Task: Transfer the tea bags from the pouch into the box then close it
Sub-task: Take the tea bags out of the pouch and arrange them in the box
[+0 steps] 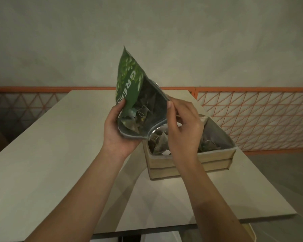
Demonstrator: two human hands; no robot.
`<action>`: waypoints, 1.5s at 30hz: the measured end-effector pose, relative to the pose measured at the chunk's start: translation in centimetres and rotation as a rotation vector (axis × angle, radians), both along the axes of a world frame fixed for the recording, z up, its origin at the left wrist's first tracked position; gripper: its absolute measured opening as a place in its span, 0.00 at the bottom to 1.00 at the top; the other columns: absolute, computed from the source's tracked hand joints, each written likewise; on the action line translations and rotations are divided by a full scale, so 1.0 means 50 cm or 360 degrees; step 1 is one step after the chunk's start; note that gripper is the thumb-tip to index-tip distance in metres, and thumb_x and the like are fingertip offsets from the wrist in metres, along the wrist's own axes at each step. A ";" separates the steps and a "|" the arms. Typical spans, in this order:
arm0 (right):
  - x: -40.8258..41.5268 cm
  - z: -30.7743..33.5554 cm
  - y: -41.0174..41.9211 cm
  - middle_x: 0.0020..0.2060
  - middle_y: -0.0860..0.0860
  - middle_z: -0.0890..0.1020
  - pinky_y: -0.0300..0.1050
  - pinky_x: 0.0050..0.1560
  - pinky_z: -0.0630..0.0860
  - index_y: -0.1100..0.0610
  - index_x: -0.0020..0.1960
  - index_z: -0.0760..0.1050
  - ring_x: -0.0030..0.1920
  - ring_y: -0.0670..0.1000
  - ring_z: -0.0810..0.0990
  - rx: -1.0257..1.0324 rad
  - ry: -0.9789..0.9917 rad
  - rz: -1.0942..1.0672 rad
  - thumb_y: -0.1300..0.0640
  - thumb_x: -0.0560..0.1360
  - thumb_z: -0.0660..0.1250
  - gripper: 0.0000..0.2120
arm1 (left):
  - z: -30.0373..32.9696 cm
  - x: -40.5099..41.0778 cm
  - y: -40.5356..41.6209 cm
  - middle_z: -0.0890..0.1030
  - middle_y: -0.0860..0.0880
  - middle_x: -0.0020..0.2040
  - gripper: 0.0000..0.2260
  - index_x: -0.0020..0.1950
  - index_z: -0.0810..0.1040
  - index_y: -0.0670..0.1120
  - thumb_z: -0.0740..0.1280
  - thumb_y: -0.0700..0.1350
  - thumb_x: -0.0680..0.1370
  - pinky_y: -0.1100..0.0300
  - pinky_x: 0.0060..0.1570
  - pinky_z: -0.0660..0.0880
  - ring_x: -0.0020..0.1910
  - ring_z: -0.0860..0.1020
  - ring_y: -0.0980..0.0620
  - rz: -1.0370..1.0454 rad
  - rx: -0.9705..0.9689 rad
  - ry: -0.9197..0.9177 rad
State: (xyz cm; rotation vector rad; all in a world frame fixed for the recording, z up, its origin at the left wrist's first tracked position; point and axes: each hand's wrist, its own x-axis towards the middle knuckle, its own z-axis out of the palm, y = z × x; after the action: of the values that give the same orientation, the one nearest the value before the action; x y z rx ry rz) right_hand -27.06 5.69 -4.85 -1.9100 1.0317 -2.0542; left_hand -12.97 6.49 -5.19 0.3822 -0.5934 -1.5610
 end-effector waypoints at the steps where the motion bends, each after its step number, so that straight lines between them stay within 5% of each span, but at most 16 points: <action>1: -0.002 -0.004 -0.002 0.50 0.52 0.82 0.41 0.51 0.79 0.61 0.59 0.81 0.51 0.41 0.78 0.0071 -0.0008 0.0011 0.61 0.80 0.64 0.11 | -0.002 0.002 -0.003 0.67 0.43 0.77 0.29 0.76 0.69 0.47 0.65 0.55 0.77 0.44 0.73 0.65 0.76 0.66 0.41 0.0006 0.0025 -0.0002; 4: 0.000 -0.004 0.007 0.55 0.51 0.78 0.36 0.56 0.76 0.60 0.62 0.78 0.55 0.38 0.75 0.0135 -0.0080 0.0009 0.60 0.79 0.65 0.12 | -0.001 0.001 0.001 0.70 0.43 0.75 0.27 0.74 0.73 0.47 0.65 0.55 0.76 0.46 0.70 0.69 0.75 0.68 0.42 0.0022 0.0050 0.0051; 8: 0.017 -0.010 0.030 0.58 0.55 0.71 0.35 0.60 0.68 0.59 0.62 0.75 0.60 0.51 0.71 0.0038 -0.0004 -0.0213 0.56 0.73 0.73 0.20 | 0.002 -0.003 0.005 0.75 0.44 0.72 0.25 0.72 0.76 0.47 0.65 0.55 0.77 0.50 0.62 0.77 0.70 0.75 0.43 0.0071 0.0112 0.0120; 14: 0.050 -0.016 0.050 0.49 0.51 0.74 0.47 0.48 0.66 0.49 0.51 0.84 0.50 0.53 0.68 0.0122 0.0723 -0.0493 0.37 0.71 0.69 0.18 | -0.001 -0.014 0.008 0.83 0.43 0.57 0.20 0.57 0.84 0.42 0.61 0.55 0.81 0.53 0.55 0.81 0.54 0.83 0.45 0.0108 0.0102 0.0146; 17: 0.056 -0.018 0.056 0.47 0.49 0.74 0.48 0.47 0.61 0.47 0.45 0.84 0.50 0.54 0.68 0.0166 0.0932 -0.0581 0.42 0.69 0.71 0.11 | -0.002 -0.015 0.011 0.82 0.41 0.60 0.21 0.59 0.83 0.41 0.60 0.55 0.81 0.52 0.55 0.81 0.55 0.83 0.43 0.0099 0.0098 0.0159; 22: 0.028 0.004 0.057 0.44 0.42 0.80 0.46 0.47 0.64 0.45 0.45 0.82 0.48 0.49 0.74 0.0168 0.0510 -0.0219 0.50 0.72 0.71 0.02 | 0.000 -0.003 0.012 0.78 0.42 0.68 0.26 0.75 0.71 0.44 0.61 0.57 0.80 0.53 0.58 0.78 0.63 0.78 0.44 0.0104 0.0124 0.0085; 29: -0.031 0.055 0.067 0.41 0.44 0.81 0.31 0.39 0.71 0.53 0.50 0.79 0.40 0.41 0.78 0.0308 -0.0252 0.0276 0.57 0.79 0.66 0.03 | -0.004 -0.011 0.008 0.76 0.43 0.71 0.25 0.74 0.73 0.47 0.62 0.57 0.80 0.51 0.53 0.81 0.65 0.76 0.40 0.0055 0.0112 0.0110; 33: -0.054 0.057 0.055 0.44 0.46 0.80 0.40 0.41 0.75 0.56 0.52 0.75 0.42 0.44 0.77 0.0162 -0.0593 0.0184 0.59 0.81 0.63 0.03 | -0.008 -0.013 0.004 0.77 0.42 0.69 0.24 0.70 0.77 0.47 0.63 0.57 0.77 0.51 0.51 0.81 0.59 0.79 0.40 0.0052 0.0084 0.0108; 37: -0.072 0.049 0.038 0.45 0.48 0.78 0.48 0.41 0.76 0.50 0.52 0.73 0.42 0.58 0.76 0.0190 -0.0724 0.0078 0.56 0.82 0.62 0.02 | -0.008 -0.016 0.001 0.79 0.43 0.62 0.20 0.64 0.80 0.47 0.63 0.56 0.77 0.52 0.46 0.82 0.53 0.81 0.42 0.0061 0.0051 0.0144; 41: -0.085 0.038 0.024 0.44 0.46 0.79 0.39 0.36 0.76 0.52 0.52 0.72 0.36 0.52 0.79 0.0332 -0.0728 0.0124 0.57 0.82 0.62 0.01 | -0.009 -0.017 -0.001 0.82 0.44 0.59 0.20 0.66 0.78 0.48 0.60 0.56 0.80 0.51 0.47 0.82 0.51 0.83 0.43 0.0073 0.0033 0.0168; 45: -0.097 0.045 0.014 0.47 0.50 0.79 0.43 0.33 0.79 0.53 0.51 0.69 0.30 0.54 0.82 0.0327 -0.0805 0.0167 0.57 0.83 0.60 0.02 | -0.012 -0.015 -0.003 0.83 0.45 0.56 0.18 0.60 0.82 0.47 0.60 0.55 0.81 0.51 0.47 0.82 0.50 0.84 0.44 0.0094 0.0031 0.0195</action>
State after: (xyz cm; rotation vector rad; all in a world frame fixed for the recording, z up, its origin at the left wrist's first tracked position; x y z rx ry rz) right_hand -31.93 6.39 -2.60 -1.2236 0.9443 -2.1113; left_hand -13.74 6.33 -5.78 0.3135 -0.4685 -1.5224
